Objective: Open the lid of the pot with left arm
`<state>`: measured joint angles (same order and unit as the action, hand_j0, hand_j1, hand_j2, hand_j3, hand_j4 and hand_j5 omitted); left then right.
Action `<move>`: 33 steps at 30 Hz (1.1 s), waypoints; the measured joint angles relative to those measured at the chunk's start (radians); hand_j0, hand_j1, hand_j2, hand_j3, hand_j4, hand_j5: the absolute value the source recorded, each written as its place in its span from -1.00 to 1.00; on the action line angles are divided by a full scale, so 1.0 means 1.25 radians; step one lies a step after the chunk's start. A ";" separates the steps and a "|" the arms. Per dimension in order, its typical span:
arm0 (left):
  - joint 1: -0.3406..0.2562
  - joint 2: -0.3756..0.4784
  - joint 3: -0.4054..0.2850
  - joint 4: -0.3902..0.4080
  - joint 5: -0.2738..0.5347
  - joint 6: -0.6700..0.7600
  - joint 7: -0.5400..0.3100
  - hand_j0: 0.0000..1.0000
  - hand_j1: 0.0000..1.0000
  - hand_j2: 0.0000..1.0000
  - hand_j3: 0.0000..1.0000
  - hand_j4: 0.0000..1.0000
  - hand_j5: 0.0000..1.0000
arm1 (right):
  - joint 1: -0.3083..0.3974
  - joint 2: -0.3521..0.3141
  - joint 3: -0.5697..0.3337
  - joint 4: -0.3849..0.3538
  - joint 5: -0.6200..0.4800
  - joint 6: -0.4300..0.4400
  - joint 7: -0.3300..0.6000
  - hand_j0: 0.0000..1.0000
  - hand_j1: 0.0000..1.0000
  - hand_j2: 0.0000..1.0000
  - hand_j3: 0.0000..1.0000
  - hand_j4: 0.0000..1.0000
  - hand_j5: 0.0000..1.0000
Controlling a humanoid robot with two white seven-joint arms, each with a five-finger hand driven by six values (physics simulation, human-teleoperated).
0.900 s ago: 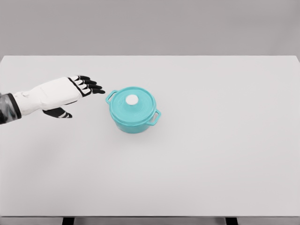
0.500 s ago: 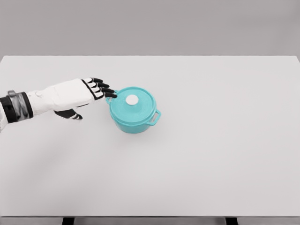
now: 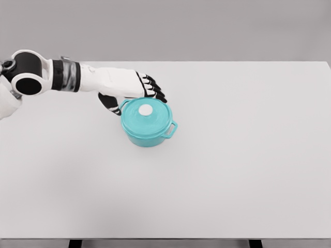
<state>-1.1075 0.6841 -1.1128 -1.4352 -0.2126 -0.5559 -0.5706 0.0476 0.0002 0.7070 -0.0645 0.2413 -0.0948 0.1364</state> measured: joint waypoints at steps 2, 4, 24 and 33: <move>-0.006 -0.018 -0.006 0.016 -0.015 0.001 -0.001 1.00 1.00 1.00 1.00 1.00 1.00 | 0.000 0.000 0.000 0.000 0.000 0.000 0.000 1.00 1.00 1.00 1.00 1.00 1.00; -0.007 -0.040 -0.009 0.042 -0.034 0.002 -0.002 1.00 1.00 1.00 1.00 1.00 1.00 | 0.000 0.000 0.000 0.000 0.000 0.000 0.000 1.00 1.00 1.00 1.00 1.00 1.00; -0.006 -0.081 -0.038 0.094 -0.069 -0.006 -0.003 0.53 0.53 0.53 0.53 0.53 0.53 | 0.000 0.000 0.000 0.000 0.000 0.000 0.000 1.00 1.00 1.00 1.00 1.00 1.00; -0.006 -0.081 -0.046 0.094 -0.069 -0.009 -0.003 0.38 0.38 0.38 0.38 0.38 0.38 | 0.000 0.000 0.000 0.000 0.000 0.000 0.000 1.00 1.00 1.00 1.00 1.00 1.00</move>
<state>-1.1152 0.5826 -1.1702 -1.3182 -0.2989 -0.5666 -0.5740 0.0476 0.0003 0.7070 -0.0645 0.2414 -0.0946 0.1364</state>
